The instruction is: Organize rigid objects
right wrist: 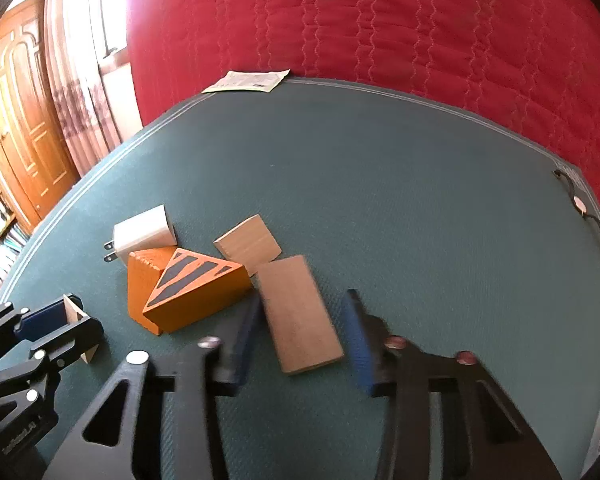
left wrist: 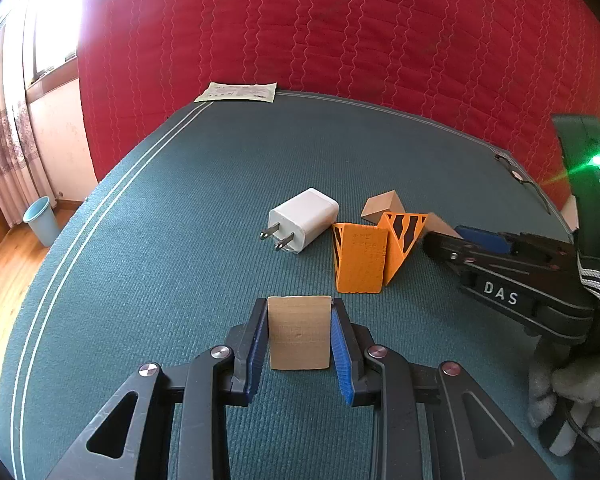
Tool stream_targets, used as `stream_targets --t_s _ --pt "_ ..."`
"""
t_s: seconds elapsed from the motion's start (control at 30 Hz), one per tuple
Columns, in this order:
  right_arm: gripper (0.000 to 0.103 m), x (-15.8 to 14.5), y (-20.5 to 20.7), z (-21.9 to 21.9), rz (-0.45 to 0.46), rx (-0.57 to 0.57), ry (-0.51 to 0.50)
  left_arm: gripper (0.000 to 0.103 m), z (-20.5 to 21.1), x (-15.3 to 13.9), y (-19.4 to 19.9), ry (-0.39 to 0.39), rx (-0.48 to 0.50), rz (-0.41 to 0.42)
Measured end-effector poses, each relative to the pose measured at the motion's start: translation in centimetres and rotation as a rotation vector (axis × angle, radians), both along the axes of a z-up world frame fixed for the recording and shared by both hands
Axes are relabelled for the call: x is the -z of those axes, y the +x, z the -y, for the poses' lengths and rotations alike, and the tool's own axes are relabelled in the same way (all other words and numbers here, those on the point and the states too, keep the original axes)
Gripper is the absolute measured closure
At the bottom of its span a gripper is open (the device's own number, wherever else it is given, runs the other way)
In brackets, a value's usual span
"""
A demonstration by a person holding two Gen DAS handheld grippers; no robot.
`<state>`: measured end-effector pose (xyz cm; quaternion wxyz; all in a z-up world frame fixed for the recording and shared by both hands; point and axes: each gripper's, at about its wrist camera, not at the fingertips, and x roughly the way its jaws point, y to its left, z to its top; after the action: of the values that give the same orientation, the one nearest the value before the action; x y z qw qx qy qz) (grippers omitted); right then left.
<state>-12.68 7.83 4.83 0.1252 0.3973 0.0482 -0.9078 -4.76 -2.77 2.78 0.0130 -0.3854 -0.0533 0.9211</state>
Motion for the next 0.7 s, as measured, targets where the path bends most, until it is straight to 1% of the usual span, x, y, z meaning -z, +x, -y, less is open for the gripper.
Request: stream_targets --t_s 0.07,0.37,0.6,0.7 --pt "0.074 0.0 0.4 -0.4 0.001 0.01 -0.014 0.072 0.1 0.0 0.0 0.001 0.0 -0.001" --pt "0.074 -0.2 4.0 -2.8 -0.005 0.075 -0.098 0.072 -0.2 0.0 0.5 0.013 0.012 -0.024" --pt "0.074 -1.1 7.2 -5.1 -0.032 0.115 -0.151 0.072 -0.2 -0.5 0.6 0.065 0.057 -0.04" --pt "0.074 -1.4 8.3 -6.1 -0.04 0.13 -0.164 0.072 -0.4 -0.8 0.7 0.065 0.069 -0.047"
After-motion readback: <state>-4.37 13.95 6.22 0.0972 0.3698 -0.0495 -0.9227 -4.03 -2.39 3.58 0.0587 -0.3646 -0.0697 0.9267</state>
